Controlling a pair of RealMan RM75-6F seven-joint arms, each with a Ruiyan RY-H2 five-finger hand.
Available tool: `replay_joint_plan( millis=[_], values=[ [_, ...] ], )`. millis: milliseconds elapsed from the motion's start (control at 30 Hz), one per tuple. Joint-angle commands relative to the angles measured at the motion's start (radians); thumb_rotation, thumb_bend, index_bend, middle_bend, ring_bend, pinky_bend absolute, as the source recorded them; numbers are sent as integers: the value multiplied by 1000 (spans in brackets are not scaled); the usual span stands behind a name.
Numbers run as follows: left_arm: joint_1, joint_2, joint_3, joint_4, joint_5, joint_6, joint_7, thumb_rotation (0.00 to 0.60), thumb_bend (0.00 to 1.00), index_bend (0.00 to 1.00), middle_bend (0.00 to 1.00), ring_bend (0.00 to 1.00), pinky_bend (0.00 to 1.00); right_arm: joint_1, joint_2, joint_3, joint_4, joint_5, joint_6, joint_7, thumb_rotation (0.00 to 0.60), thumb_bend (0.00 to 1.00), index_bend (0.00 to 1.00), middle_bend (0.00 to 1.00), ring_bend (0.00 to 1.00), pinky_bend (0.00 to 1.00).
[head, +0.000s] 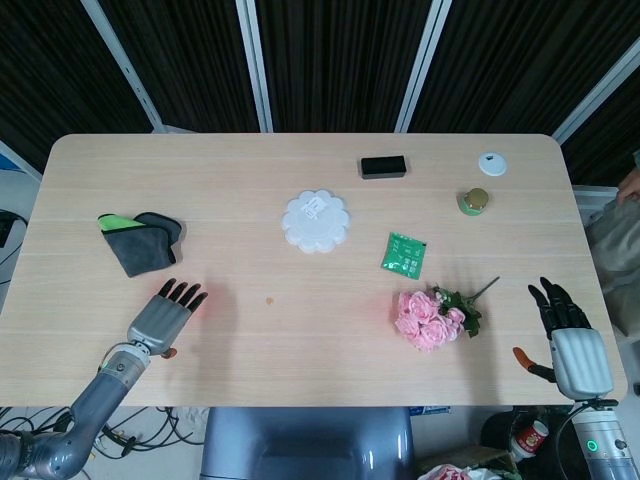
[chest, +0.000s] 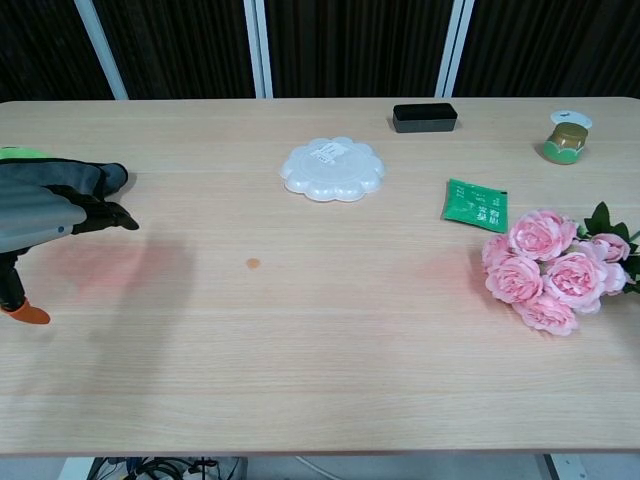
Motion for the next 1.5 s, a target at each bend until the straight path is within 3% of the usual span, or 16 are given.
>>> replay_joint_plan(
  millis=[33, 567, 833, 1133, 1500],
  values=[
    [-1, 1, 1, 0, 1, -1, -4, 600, 70, 0, 0, 0, 17, -1, 0, -1, -1, -1, 1, 0, 600, 125, 0, 0, 0, 187],
    [-7, 7, -4, 21, -18, -5, -31, 600, 70, 0, 0, 0, 17, -1, 0, 1, -1, 1, 1, 0, 600, 125, 0, 0, 0, 187],
    [-12, 28, -42, 80, -43, 4, -75, 600, 70, 0, 0, 0, 17, 0, -1, 0, -2, 2, -2, -2, 600, 125, 0, 0, 0, 187],
    [-56, 54, -113, 262, -85, -71, -153, 600, 70, 0, 0, 0, 17, -2, -2, 0, -7, 7, -2, -14, 600, 125, 0, 0, 0, 187],
    [-120, -40, -136, 583, -197, -264, -194, 600, 70, 0, 0, 0, 17, -3, -3, 5, -14, 22, -4, -19, 600, 125, 0, 0, 0, 187]
  ],
)
